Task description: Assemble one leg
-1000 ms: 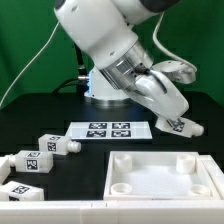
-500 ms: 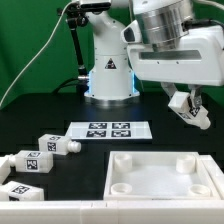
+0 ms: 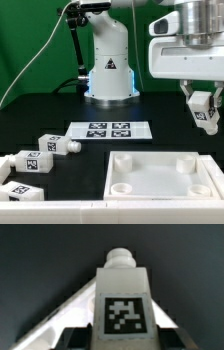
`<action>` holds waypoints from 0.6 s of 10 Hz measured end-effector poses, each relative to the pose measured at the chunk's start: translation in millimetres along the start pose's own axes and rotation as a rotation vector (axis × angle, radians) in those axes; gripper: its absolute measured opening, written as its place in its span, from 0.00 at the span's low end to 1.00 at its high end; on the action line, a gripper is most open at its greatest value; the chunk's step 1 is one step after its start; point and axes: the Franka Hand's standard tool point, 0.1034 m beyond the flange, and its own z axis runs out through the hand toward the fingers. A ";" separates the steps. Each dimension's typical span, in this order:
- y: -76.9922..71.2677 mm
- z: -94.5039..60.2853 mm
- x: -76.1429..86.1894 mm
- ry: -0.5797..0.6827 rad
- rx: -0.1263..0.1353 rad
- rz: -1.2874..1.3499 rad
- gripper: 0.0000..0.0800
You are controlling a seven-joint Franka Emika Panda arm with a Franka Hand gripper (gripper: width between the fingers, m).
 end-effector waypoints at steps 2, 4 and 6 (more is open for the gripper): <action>-6.1 -6.0 11.9 0.050 0.006 -0.056 0.36; -21.9 -5.7 -2.6 0.081 0.058 -0.060 0.36; -20.1 -5.1 -1.2 0.060 0.062 -0.064 0.36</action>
Offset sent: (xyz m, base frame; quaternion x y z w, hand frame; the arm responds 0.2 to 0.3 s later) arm 0.0000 0.0000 0.0000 0.0000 0.1938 0.0000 0.9810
